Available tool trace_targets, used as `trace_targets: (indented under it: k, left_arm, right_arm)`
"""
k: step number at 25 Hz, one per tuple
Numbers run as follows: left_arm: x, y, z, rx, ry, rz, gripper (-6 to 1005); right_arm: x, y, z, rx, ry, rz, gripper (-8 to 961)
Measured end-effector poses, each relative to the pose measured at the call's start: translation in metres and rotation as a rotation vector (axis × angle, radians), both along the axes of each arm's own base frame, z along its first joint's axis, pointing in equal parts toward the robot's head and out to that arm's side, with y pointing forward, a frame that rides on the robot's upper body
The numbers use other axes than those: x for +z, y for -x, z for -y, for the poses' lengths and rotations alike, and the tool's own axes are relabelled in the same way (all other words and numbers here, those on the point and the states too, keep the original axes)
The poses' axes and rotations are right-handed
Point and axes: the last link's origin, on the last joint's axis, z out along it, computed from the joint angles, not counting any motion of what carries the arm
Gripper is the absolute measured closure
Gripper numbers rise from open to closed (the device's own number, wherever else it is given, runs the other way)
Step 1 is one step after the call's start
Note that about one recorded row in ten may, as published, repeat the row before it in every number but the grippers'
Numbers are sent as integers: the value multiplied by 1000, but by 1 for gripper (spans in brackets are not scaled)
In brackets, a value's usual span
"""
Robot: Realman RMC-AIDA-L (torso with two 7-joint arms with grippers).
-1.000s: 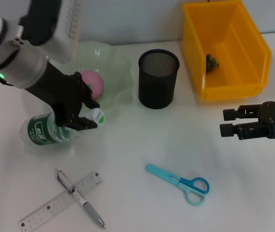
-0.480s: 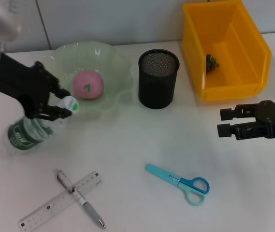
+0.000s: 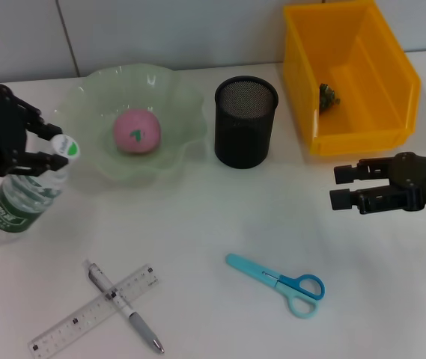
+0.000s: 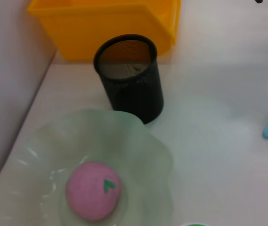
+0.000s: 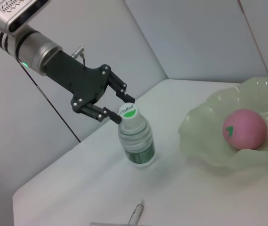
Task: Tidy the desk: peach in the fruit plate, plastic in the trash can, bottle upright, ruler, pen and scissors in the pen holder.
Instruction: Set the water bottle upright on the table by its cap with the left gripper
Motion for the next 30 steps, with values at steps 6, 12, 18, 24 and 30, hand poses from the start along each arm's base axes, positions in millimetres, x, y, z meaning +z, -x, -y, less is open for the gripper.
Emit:
trace_targets:
  k: [6,12,18,24,30]
  left_arm:
    - [10,2,1,-1,-39,5,596]
    - [16,3,0,1,-58,9,599]
    - [20,3,-1,5,-73,13,605]
    - [22,0,0,10,-87,18,611]
    - [23,2,2,22,-98,18,667]
  right_arm:
    - [0,3,-3,1,0,-6,167]
    - [0,5,-4,1,-2,-11,166]
    - [0,5,-5,0,-5,-9,166]
    - [2,4,-5,2,-5,-7,166]
    - [3,4,-5,2,-6,-6,167]
